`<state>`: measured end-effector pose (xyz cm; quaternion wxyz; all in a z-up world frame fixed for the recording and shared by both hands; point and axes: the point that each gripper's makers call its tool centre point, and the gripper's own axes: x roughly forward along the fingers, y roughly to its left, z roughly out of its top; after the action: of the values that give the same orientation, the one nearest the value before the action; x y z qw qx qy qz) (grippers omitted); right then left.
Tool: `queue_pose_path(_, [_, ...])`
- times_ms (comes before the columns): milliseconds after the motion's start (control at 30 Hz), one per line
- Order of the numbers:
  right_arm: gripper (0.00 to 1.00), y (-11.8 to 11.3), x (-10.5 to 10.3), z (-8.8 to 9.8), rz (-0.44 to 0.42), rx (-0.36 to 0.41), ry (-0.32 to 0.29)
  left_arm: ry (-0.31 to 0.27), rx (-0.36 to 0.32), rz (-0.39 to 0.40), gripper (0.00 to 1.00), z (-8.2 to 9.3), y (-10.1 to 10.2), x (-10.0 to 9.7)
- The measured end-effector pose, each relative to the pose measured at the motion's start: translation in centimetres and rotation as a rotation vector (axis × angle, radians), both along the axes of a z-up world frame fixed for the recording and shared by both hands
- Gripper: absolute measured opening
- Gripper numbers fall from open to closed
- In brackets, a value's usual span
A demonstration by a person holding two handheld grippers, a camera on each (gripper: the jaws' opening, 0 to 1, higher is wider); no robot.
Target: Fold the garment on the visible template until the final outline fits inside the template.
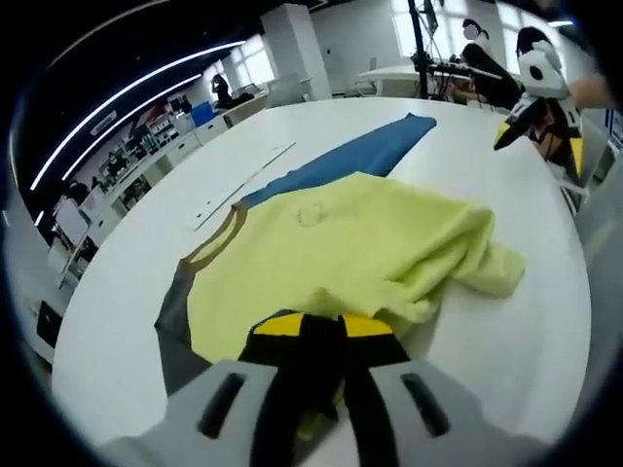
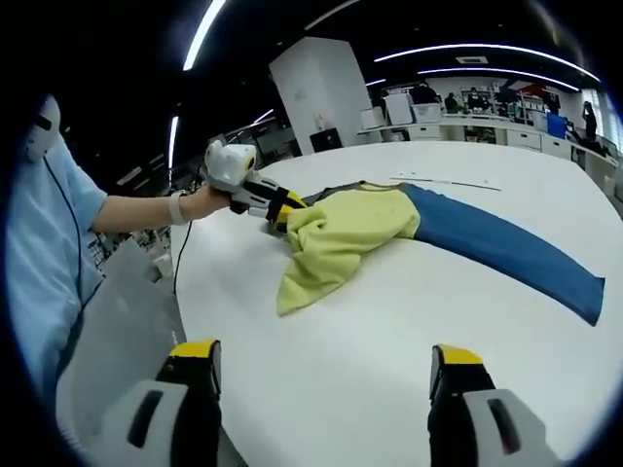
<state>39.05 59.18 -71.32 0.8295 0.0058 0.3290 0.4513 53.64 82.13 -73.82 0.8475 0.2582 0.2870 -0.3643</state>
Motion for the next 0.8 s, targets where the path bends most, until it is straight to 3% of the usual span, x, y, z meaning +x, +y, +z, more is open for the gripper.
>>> queue_pose_path(600, [0.89, -0.6, 0.5, -0.2, -0.021, 0.01, 0.002, 0.055, 0.042, 0.017, 0.09, -2.2, 0.5, 0.1])
queue_pose_path(800, [0.89, -0.6, 0.3, -0.4, -0.025, 0.011, 0.006, 0.082, -0.009, 0.053, 0.05, -2.4, 0.6, 0.1])
